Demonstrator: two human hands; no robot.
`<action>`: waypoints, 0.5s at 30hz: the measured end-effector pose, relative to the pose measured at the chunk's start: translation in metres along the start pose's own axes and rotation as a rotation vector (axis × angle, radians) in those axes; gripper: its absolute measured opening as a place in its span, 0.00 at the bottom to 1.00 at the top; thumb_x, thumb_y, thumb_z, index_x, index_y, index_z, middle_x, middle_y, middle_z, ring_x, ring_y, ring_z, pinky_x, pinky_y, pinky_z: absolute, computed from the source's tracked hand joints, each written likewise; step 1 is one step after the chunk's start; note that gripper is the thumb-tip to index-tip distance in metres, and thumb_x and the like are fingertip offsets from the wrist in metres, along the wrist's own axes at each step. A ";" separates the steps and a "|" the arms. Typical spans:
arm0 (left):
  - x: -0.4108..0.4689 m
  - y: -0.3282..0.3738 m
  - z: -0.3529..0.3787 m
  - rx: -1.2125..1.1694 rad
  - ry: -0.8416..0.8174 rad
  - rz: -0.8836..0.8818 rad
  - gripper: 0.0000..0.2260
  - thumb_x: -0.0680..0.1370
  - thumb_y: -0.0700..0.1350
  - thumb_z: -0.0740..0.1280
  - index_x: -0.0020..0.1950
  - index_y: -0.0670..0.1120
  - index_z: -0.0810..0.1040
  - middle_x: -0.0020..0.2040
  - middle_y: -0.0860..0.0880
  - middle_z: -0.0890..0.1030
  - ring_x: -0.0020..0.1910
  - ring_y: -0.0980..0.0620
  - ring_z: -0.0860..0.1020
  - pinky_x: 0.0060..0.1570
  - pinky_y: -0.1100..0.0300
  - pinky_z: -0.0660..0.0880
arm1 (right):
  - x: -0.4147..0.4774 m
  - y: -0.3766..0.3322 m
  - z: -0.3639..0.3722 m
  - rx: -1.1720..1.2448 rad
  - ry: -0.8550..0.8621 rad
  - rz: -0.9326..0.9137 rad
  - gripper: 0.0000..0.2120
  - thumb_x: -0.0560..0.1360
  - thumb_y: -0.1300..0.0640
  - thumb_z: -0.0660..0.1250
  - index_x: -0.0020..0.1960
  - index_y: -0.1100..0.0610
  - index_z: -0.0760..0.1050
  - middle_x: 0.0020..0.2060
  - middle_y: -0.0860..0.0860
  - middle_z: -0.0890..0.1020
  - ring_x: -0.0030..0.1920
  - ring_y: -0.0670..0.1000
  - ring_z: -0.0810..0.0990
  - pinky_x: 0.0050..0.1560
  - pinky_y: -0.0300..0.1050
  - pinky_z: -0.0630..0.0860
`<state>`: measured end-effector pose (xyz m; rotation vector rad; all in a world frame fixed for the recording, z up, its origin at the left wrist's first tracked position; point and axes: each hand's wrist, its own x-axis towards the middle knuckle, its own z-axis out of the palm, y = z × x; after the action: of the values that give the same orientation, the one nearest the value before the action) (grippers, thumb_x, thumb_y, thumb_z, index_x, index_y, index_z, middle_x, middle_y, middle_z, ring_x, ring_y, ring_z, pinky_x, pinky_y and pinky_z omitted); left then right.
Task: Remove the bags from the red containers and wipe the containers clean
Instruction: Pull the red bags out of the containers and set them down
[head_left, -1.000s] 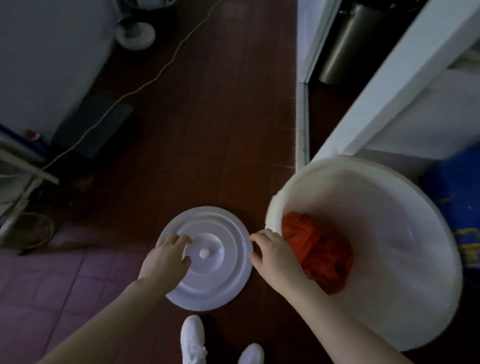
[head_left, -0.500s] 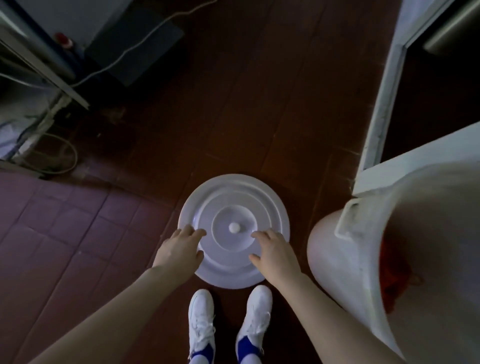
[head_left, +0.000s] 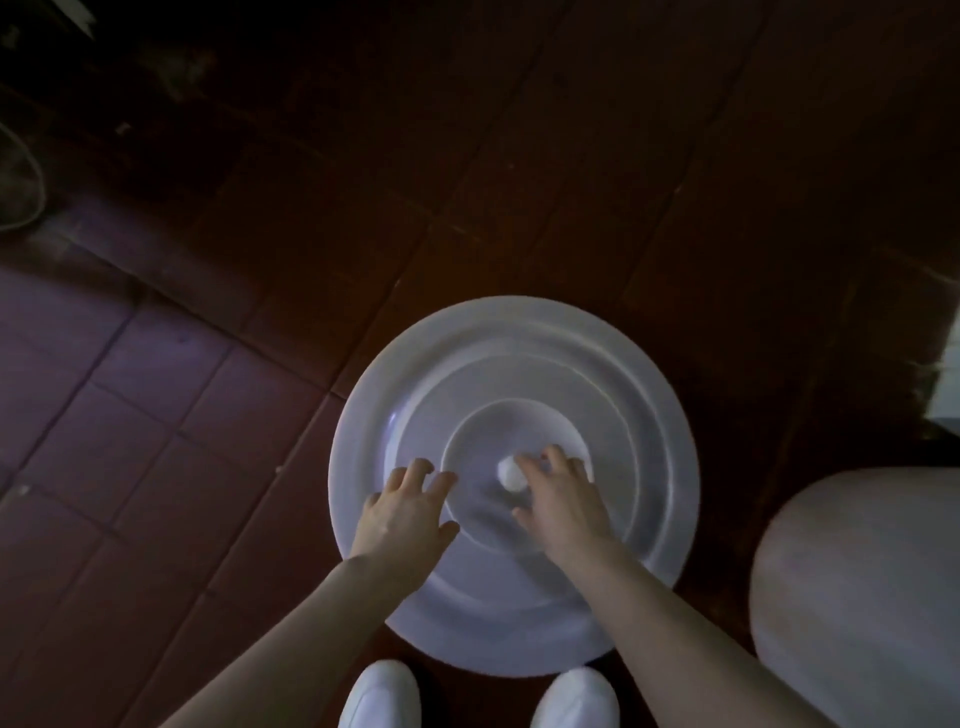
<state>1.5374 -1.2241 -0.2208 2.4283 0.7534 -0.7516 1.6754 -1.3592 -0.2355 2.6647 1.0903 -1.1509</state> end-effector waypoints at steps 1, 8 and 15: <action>0.009 -0.007 0.010 0.007 0.009 0.009 0.25 0.79 0.56 0.64 0.75 0.56 0.62 0.73 0.53 0.60 0.71 0.51 0.62 0.66 0.52 0.68 | 0.013 0.000 0.012 0.004 0.005 0.003 0.26 0.74 0.49 0.68 0.70 0.47 0.65 0.65 0.52 0.66 0.63 0.57 0.68 0.58 0.48 0.72; 0.023 -0.042 0.042 0.022 0.029 0.021 0.24 0.78 0.54 0.66 0.72 0.56 0.64 0.74 0.53 0.56 0.72 0.50 0.60 0.63 0.52 0.72 | 0.046 -0.010 0.056 -0.042 0.152 -0.025 0.10 0.79 0.59 0.58 0.59 0.53 0.73 0.59 0.54 0.73 0.60 0.57 0.70 0.59 0.50 0.68; -0.014 -0.031 0.003 0.025 0.147 0.008 0.23 0.77 0.52 0.68 0.71 0.53 0.68 0.71 0.51 0.62 0.69 0.48 0.63 0.61 0.50 0.72 | 0.014 -0.027 0.013 0.035 0.204 -0.067 0.09 0.79 0.60 0.60 0.55 0.57 0.78 0.53 0.57 0.77 0.55 0.60 0.74 0.57 0.53 0.69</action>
<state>1.5069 -1.2087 -0.2229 2.5292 0.7931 -0.5876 1.6568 -1.3345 -0.2479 2.8449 1.2074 -0.9313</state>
